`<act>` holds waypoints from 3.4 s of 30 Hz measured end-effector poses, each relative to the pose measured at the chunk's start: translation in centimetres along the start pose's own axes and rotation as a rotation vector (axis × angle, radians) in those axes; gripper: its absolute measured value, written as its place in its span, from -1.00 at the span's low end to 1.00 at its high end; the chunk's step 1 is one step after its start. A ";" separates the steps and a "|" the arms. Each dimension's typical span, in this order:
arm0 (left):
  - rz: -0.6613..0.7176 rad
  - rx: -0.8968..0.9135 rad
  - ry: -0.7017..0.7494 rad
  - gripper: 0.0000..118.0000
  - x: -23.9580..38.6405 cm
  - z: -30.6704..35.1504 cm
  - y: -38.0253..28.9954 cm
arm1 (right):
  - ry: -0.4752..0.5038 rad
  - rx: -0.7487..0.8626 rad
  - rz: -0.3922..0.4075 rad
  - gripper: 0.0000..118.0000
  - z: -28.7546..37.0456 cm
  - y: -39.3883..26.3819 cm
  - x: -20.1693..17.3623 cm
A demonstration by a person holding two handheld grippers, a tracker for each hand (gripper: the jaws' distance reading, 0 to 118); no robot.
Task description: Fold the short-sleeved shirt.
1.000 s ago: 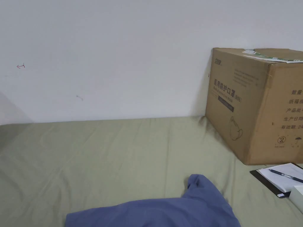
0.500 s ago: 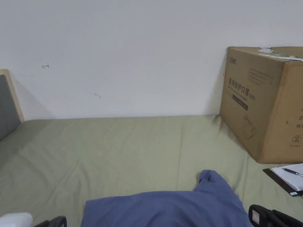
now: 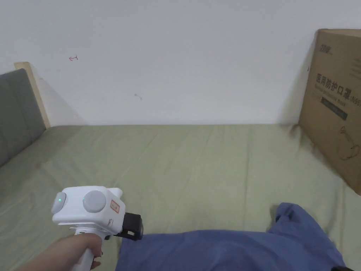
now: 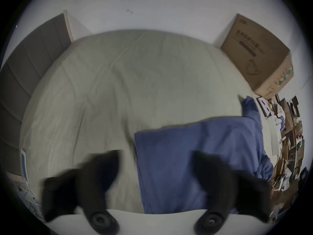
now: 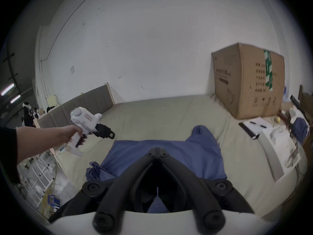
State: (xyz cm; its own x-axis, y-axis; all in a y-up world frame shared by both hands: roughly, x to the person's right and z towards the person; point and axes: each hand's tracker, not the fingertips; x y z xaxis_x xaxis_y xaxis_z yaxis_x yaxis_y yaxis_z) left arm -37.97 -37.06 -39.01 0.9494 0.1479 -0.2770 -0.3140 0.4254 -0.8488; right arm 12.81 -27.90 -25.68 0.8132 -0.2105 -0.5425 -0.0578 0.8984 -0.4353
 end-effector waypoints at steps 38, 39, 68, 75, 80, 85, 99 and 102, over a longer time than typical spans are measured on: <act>-0.229 0.192 0.147 -1.00 2.5 0.3 -4.1 | -0.324 -0.651 -0.194 0.77 -27.9 2.9 21.6; -0.227 0.184 0.153 -1.00 2.3 0.0 -4.0 | -0.340 -0.665 -0.230 0.79 -28.7 2.3 22.3; -0.208 0.478 0.101 -1.00 4.0 21.8 -2.5 | -0.113 -0.218 -0.152 -0.95 -4.6 19.7 14.7; -0.249 0.655 0.143 -1.00 6.0 31.6 2.3 | -0.128 -0.017 -0.057 -0.95 1.6 29.9 10.3; -0.234 0.725 0.170 -1.00 7.5 35.0 7.6 | -0.176 0.062 -0.056 -0.95 0.6 36.5 9.3; -0.207 0.809 0.203 -1.00 8.8 36.5 13.3 | -0.235 0.172 -0.052 -0.95 -2.3 42.9 9.0; -0.211 1.021 0.282 -1.00 10.4 32.8 25.5 | -0.388 0.408 0.115 -0.95 -10.5 51.2 8.4; -0.207 1.012 0.272 -1.00 10.2 29.3 25.3 | -0.385 0.399 0.100 -0.95 -13.3 47.6 10.0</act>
State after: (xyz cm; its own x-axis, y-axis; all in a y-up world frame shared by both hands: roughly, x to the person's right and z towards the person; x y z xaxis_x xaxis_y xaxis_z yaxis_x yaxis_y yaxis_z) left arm -36.44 1.37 -50.11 0.9155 -0.1636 -0.3675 0.1122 0.9812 -0.1573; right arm 10.48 7.58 -61.37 0.9720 -0.0280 -0.2332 0.0170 0.9986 -0.0491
